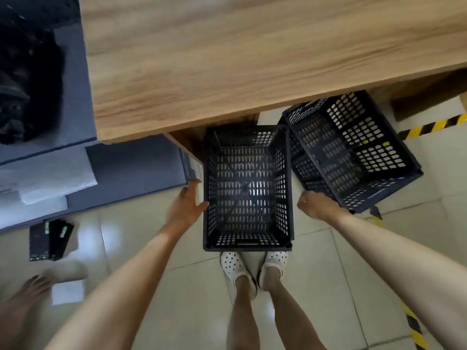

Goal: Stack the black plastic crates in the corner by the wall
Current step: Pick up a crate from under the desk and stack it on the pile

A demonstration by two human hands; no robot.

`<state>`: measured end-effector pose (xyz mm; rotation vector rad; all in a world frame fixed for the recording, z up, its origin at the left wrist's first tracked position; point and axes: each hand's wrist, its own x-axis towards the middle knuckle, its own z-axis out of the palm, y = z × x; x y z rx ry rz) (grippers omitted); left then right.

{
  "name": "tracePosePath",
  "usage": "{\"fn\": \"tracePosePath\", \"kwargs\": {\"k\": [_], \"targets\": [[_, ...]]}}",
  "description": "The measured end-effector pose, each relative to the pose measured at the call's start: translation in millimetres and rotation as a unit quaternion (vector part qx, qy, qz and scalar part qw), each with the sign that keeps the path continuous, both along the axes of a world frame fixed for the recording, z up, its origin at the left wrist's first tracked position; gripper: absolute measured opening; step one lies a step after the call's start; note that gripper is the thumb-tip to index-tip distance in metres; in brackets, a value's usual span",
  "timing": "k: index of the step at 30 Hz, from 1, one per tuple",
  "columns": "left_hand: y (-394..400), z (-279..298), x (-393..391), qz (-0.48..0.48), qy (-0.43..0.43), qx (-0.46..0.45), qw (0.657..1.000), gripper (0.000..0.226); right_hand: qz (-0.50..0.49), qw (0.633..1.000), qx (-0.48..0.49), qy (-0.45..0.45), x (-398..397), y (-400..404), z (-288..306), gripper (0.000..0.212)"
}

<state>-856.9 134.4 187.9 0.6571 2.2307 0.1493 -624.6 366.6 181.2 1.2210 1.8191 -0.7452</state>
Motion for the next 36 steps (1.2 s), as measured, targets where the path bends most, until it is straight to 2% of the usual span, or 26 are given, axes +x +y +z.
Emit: {"fn": "tracePosePath", "kwargs": {"k": [3,8,13,16,19,22,24,27,30,34,36], "targets": [[0.3,-45.2,7.3,0.027,-0.029,-0.026,0.999,0.066,0.004,0.999,-0.021,-0.025,10.5,-9.3,-43.9,0.042],[6.3,-117.6,5.4,0.121,-0.073,-0.02,0.99,0.073,-0.053,0.997,-0.013,-0.05,11.3,-5.3,-110.6,0.055],[12.4,-176.3,0.4,0.18,-0.106,0.005,0.978,0.086,-0.16,0.987,0.01,-0.01,-6.3,9.5,-169.4,0.059],[12.6,-203.0,-1.3,0.232,-0.134,0.021,0.963,0.097,-0.223,0.974,-0.023,0.021,-13.9,12.7,-194.1,0.057],[11.7,-221.3,0.3,0.296,-0.19,0.013,0.936,0.109,-0.271,0.96,-0.031,0.066,-12.1,11.6,-214.1,0.054],[9.5,-225.9,-3.5,0.311,-0.192,0.009,0.931,0.125,-0.328,0.94,-0.047,0.082,-2.8,14.8,-222.2,0.056],[11.2,-223.0,-2.2,0.307,-0.173,0.002,0.936,0.118,-0.355,0.928,-0.07,0.085,4.5,21.8,-228.4,0.06],[13.5,-208.6,8.7,0.276,-0.112,0.009,0.955,0.085,-0.4,0.908,-0.089,0.087,-2.9,28.2,-201.5,0.055],[9.6,-186.1,14.8,0.257,-0.095,-0.018,0.961,0.065,-0.402,0.907,-0.097,0.081,-8.2,27.2,-172.9,0.054],[-6.4,-156.1,12.6,0.249,-0.104,-0.034,0.962,0.055,-0.378,0.917,-0.109,0.068,-6.4,27.8,-133.5,0.064],[-14.5,-139.1,15.5,0.233,-0.104,-0.039,0.966,0.056,-0.362,0.922,-0.134,0.042,-6.5,29.9,-107.0,0.059]]}}
